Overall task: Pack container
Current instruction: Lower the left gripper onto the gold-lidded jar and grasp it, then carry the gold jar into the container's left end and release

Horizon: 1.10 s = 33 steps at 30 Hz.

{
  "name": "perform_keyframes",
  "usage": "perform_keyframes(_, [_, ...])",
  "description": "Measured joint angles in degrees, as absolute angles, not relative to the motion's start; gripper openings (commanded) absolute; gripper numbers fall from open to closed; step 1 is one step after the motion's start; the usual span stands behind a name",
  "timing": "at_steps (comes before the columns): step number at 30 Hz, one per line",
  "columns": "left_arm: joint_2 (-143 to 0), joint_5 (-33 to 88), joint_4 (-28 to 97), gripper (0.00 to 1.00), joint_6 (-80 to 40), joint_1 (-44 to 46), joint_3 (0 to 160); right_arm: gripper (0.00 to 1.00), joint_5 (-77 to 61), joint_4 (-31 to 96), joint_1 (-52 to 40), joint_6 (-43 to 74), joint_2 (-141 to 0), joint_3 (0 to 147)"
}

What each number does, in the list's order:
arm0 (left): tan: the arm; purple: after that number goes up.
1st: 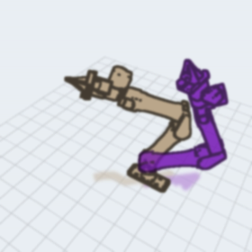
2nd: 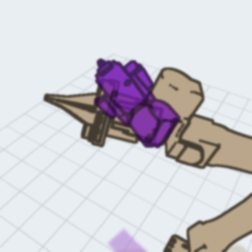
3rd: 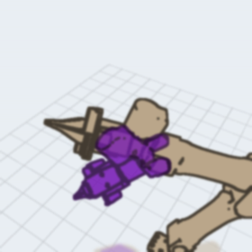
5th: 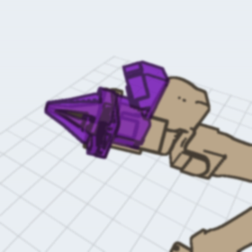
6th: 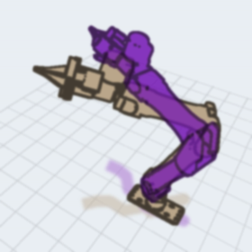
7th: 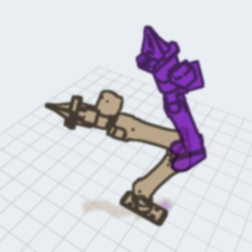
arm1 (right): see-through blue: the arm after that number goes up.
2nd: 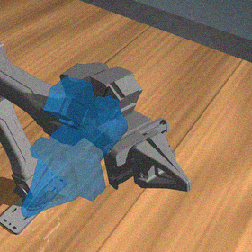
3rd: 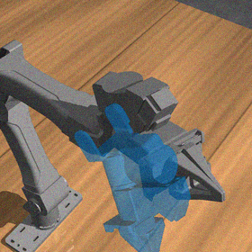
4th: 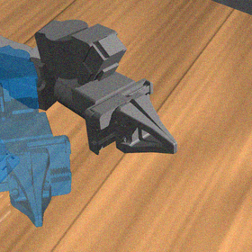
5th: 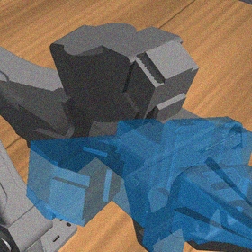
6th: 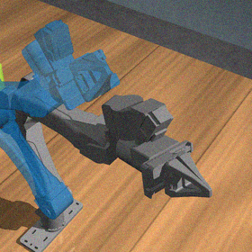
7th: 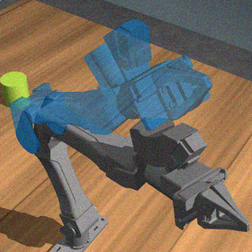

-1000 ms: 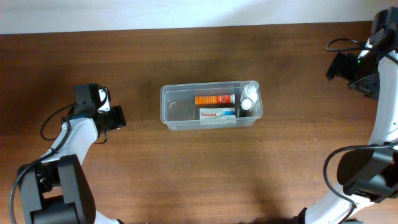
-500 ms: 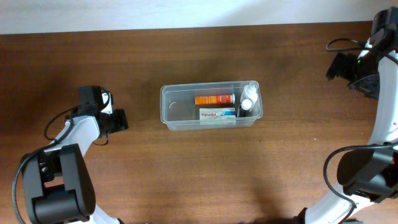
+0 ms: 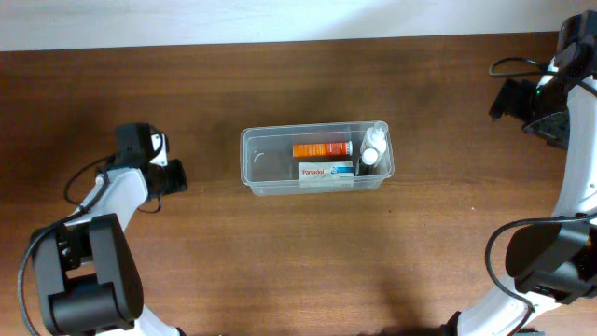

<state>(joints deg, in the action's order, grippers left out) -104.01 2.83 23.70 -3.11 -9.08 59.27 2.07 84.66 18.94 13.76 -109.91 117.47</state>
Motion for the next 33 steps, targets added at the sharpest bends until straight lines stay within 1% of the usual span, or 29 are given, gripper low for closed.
perform_keyframes(6, [-104.5, 4.1, 33.0, 0.41, -3.0, -7.9, 69.6, 0.98, 2.1, 84.7, 18.9, 13.8, -109.9, 117.5])
perform_keyframes(11, [-104.5, 5.0, 42.7, 0.41, 0.1, -3.2, 80.3, 0.99, 2.1, 84.7, 18.9, 13.7, -109.9, 117.5])
perform_keyframes(15, [-104.5, 5.7, 46.8, 0.42, 3.6, 2.7, 86.1, 0.98, 2.0, 84.6, 18.9, 13.8, -109.9, 117.5])
perform_keyframes(19, [-104.5, 5.8, 48.4, 0.42, 5.8, 8.3, 89.0, 0.98, 2.1, 84.7, 18.9, 13.8, -109.9, 117.5])
perform_keyframes(25, [-104.5, 5.8, 49.4, 0.42, 8.9, 15.3, 89.4, 0.98, 2.0, 84.7, 18.9, 13.7, -109.9, 117.5])
perform_keyframes(33, [-104.9, 5.3, 49.6, 0.42, 10.3, 21.1, 89.4, 0.98, 2.1, 84.6, 18.9, 13.8, -109.9, 117.5])
